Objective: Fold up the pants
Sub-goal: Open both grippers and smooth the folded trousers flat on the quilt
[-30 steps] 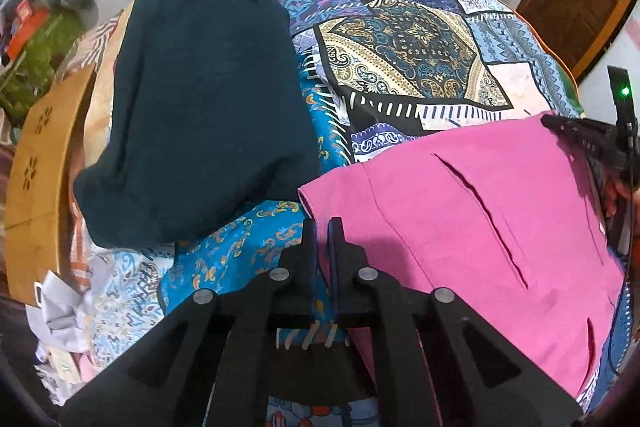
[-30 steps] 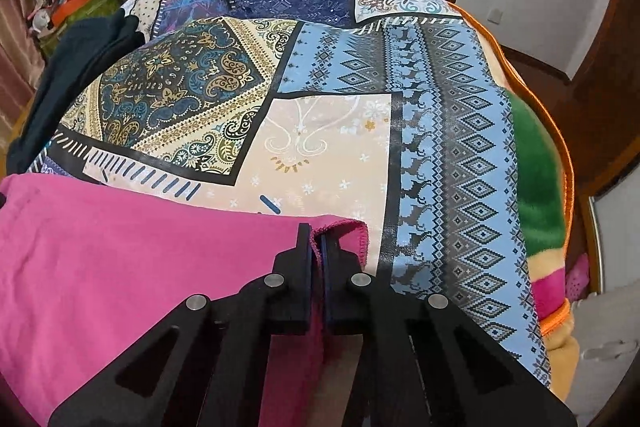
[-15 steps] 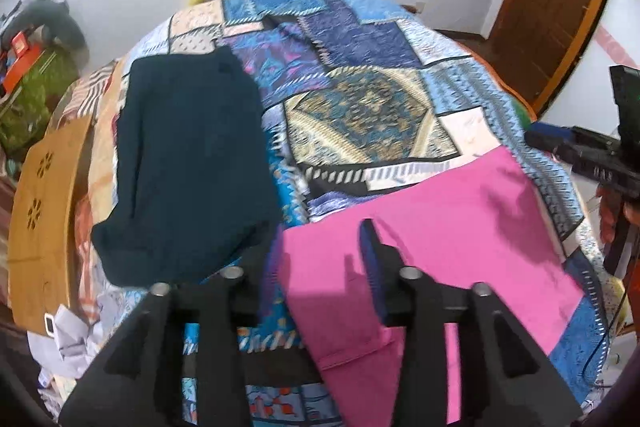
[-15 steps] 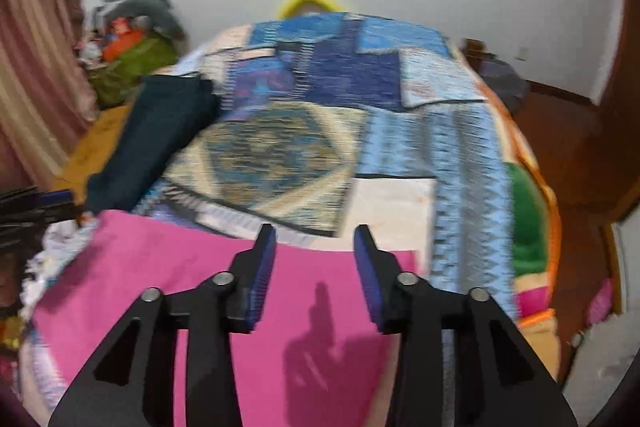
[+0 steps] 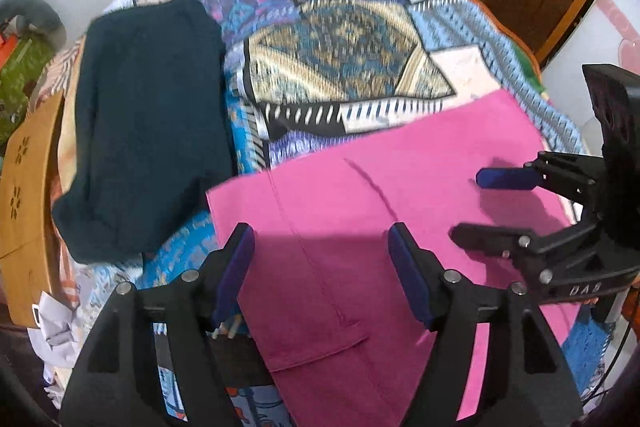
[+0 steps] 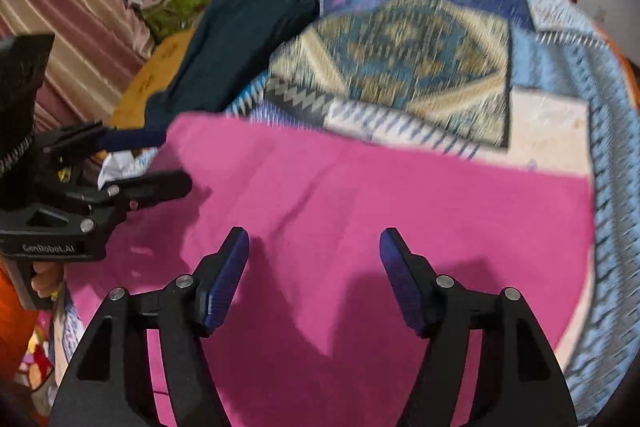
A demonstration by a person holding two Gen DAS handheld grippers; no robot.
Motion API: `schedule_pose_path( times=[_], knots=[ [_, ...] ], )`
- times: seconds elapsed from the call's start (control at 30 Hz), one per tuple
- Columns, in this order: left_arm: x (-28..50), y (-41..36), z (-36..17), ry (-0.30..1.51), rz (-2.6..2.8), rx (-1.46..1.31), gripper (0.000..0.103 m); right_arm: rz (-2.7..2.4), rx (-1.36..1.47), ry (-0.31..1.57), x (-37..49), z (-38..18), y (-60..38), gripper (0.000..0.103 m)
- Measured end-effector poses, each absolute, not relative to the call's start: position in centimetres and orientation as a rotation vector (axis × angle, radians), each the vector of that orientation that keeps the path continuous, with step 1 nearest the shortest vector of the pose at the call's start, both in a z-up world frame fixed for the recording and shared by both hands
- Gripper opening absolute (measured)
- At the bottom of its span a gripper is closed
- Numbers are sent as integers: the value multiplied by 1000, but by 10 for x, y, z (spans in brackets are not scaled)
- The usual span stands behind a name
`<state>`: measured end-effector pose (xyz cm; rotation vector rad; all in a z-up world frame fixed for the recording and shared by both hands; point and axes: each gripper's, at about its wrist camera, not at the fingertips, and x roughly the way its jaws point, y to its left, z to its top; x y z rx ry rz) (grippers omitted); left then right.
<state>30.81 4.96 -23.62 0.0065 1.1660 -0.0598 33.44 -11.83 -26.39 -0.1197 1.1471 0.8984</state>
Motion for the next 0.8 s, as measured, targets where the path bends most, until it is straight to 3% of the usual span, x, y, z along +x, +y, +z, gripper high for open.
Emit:
schedule_pose_path(
  times=[0.23,0.8],
  knots=[
    [296,47,-244,1154,-60,78,80,894,-122,1201,321,-280,-135,69],
    [236,57,-221,1081,-30,99,83,716,-90,1146,283,-274,-231,73]
  ],
)
